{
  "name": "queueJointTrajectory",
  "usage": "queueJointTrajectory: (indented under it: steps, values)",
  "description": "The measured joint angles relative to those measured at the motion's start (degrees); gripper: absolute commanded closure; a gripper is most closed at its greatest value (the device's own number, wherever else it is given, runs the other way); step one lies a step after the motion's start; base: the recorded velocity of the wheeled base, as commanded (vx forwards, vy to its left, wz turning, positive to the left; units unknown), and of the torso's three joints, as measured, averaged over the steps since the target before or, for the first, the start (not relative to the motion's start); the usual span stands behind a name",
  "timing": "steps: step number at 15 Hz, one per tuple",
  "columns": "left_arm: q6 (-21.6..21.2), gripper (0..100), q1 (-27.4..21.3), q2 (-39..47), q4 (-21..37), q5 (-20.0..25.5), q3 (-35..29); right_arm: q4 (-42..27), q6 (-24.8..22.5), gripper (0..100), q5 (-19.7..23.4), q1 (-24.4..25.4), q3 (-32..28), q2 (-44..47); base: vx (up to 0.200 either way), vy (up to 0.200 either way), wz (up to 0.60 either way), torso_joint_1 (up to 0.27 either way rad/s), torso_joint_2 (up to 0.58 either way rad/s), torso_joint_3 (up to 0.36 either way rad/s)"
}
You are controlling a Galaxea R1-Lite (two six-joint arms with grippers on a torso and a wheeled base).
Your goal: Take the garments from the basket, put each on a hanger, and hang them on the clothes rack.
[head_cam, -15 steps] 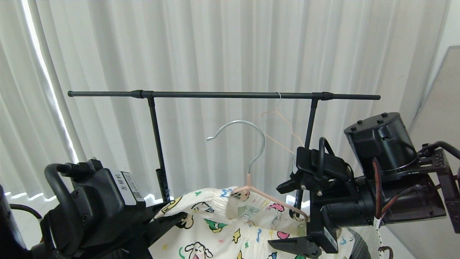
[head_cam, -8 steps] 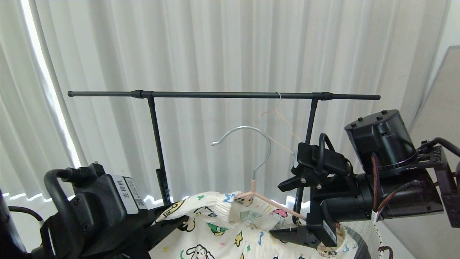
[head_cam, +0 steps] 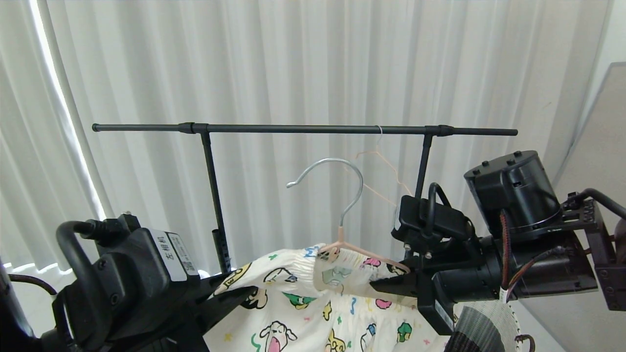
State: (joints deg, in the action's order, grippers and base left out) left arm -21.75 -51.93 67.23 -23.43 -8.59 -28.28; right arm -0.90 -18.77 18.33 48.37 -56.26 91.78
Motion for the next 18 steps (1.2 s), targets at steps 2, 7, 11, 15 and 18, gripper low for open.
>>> queueJointTrajectory:
  steps: [2, 7, 11, 15, 18]
  values:
    - [-0.2, 0, 0.0, 0.0, 0.0, -1.2, 0.0, 0.2, -0.7, 100, 0.0, 0.0, -0.1, -0.1, 0.000, 0.000, 0.00, 0.000, 0.00, 0.000]
    - [0.4, 0, 0.2, -0.6, 0.0, -1.7, 0.6, 1.9, -7.4, 100, 0.0, -1.5, 0.1, -1.4, 0.000, 0.000, 0.00, 0.000, 0.00, 0.000]
    - [0.4, 0, 0.6, -3.2, 0.0, -1.7, 4.1, 4.1, -10.3, 100, 0.0, -5.0, 0.3, -3.1, 0.000, 0.000, 0.00, 0.000, 0.00, 0.000]
    - [0.6, 0, 6.6, -6.7, 0.0, -1.5, 7.3, 4.8, -11.3, 100, 0.1, -9.5, 0.6, -4.5, 0.000, 0.000, 0.00, 0.000, 0.00, 0.000]
    - [2.0, 0, 10.0, -9.0, 0.0, -1.5, 9.5, 8.3, -11.8, 100, 0.4, -11.9, 2.2, -5.2, 0.000, 0.000, 0.00, 0.000, 0.00, 0.000]
